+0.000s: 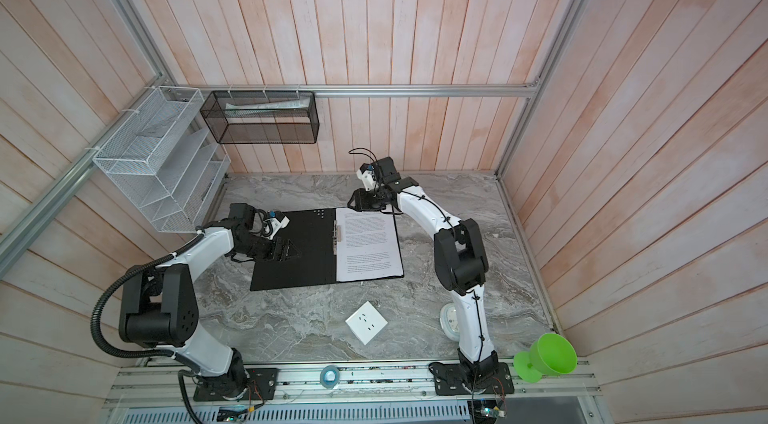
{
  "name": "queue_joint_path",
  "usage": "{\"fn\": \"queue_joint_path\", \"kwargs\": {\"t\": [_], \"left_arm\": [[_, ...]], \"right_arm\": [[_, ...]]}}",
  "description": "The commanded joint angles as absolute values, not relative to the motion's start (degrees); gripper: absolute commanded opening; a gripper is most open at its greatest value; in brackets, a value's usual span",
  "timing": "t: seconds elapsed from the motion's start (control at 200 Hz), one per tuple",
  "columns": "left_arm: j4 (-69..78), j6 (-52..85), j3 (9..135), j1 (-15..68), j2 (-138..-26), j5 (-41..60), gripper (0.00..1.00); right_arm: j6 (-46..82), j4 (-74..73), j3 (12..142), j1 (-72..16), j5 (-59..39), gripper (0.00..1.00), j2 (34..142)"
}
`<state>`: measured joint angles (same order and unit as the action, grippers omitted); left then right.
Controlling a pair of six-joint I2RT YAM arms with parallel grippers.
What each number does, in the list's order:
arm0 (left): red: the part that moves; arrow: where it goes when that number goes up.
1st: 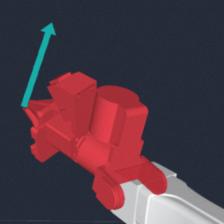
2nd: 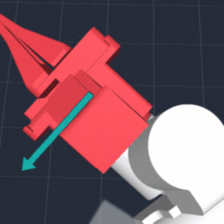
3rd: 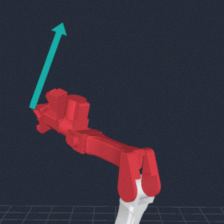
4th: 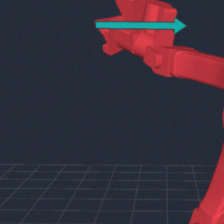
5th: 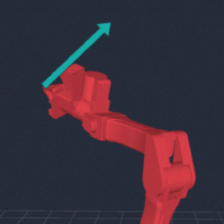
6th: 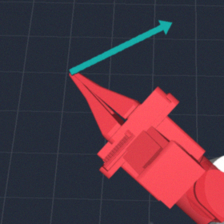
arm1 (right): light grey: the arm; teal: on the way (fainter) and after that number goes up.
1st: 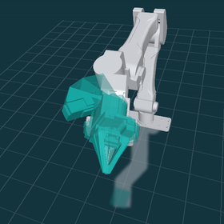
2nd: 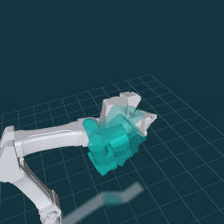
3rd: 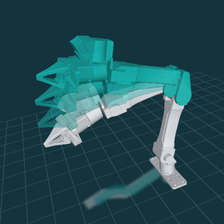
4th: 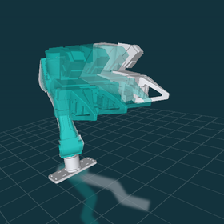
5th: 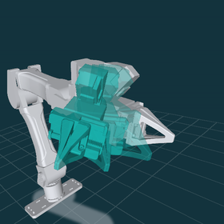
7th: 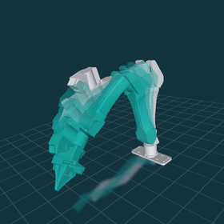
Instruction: Put the files into the folder
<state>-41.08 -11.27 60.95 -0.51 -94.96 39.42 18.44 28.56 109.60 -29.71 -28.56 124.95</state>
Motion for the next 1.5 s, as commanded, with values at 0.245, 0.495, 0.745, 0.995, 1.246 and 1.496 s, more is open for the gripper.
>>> {"fn": "queue_joint_path", "kwargs": {"t": [0.245,0.495,0.745,0.995,1.246,1.496], "left_arm": [[-38.9,-14.8,63.4,-0.4,-107.2,51.8,0.69],[-39.4,-17.1,64.5,-0.4,-110.6,53.3,0.64],[-42.3,-19.3,65.9,-0.3,-113.2,54.0,0.59],[-43.5,-19.8,67.5,-0.3,-115.2,53.7,0.59],[-43.5,-19.3,68.2,-0.2,-117.1,53.8,0.59],[-43.4,-19.1,68.6,-0.2,-117.9,53.5,0.59]], "right_arm": [[19.3,33.2,128.3,-32.2,-31.8,0.48,141.5],[21.2,31.7,136.2,-32.1,-34.0,0.48,148.9],[23.8,26.5,134.6,-32.4,-35.4,0.48,150.8],[23.9,27.1,136.0,-32.7,-35.5,0.47,153.8],[23.5,27.7,136.7,-32.6,-36.1,0.48,155.4],[23.3,27.8,136.8,-32.8,-39.2,0.48,155.2]]}}
